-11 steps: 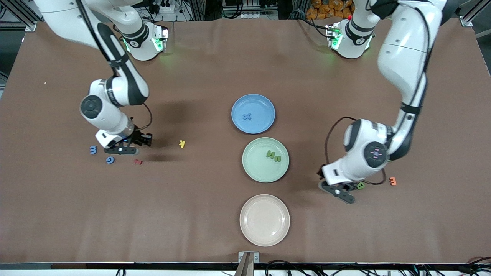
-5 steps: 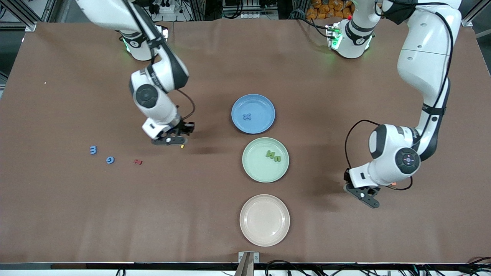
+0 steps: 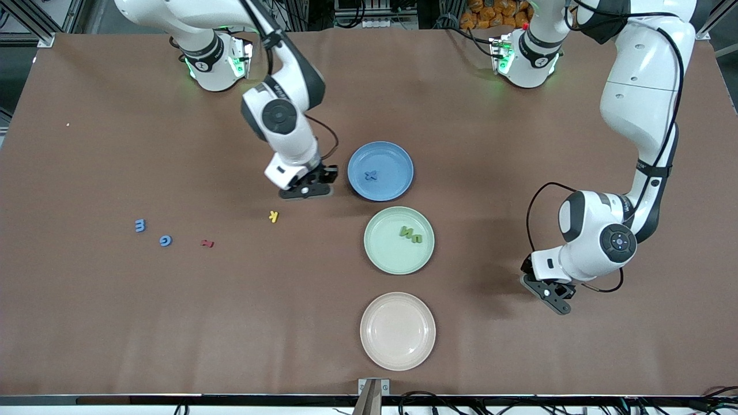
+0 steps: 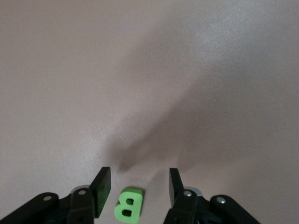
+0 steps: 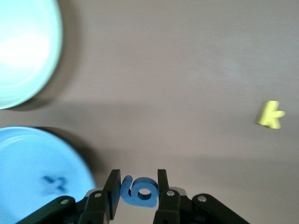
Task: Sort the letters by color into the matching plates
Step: 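Grasp the B with the left gripper while the right gripper drops the 6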
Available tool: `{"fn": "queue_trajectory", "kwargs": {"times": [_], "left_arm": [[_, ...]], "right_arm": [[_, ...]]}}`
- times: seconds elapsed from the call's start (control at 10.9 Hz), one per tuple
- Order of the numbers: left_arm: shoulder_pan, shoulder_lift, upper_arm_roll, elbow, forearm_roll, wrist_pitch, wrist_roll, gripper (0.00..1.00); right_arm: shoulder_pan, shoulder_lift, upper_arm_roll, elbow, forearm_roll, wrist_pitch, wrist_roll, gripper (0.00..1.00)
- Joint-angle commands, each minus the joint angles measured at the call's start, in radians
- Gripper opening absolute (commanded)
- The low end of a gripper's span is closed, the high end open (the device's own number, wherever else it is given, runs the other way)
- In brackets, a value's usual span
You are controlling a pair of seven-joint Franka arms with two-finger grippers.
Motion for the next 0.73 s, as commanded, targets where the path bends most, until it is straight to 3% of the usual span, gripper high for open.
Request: {"fn": "queue_trajectory", "kwargs": {"times": [0.0, 0.55, 0.64], "left_arm": [[0.037, 0.027, -0.006, 0.001, 0.016, 0.04, 0.128, 0.6], [0.071, 0.027, -0.008, 0.0, 0.006, 0.042, 0.313, 0.55], [0.066, 0.026, -0.009, -0.002, 0.004, 0.043, 0.31, 0.54]], "right_arm": [[0.09, 0.145, -0.009, 0.188, 0.016, -0.016, 0.049, 0.22], [0.167, 0.248, 0.037, 0.264, 0.004, -0.013, 0.126, 0.24], [0.168, 0.248, 0.051, 0.264, 0.002, -0.011, 0.141, 0.4]]}}
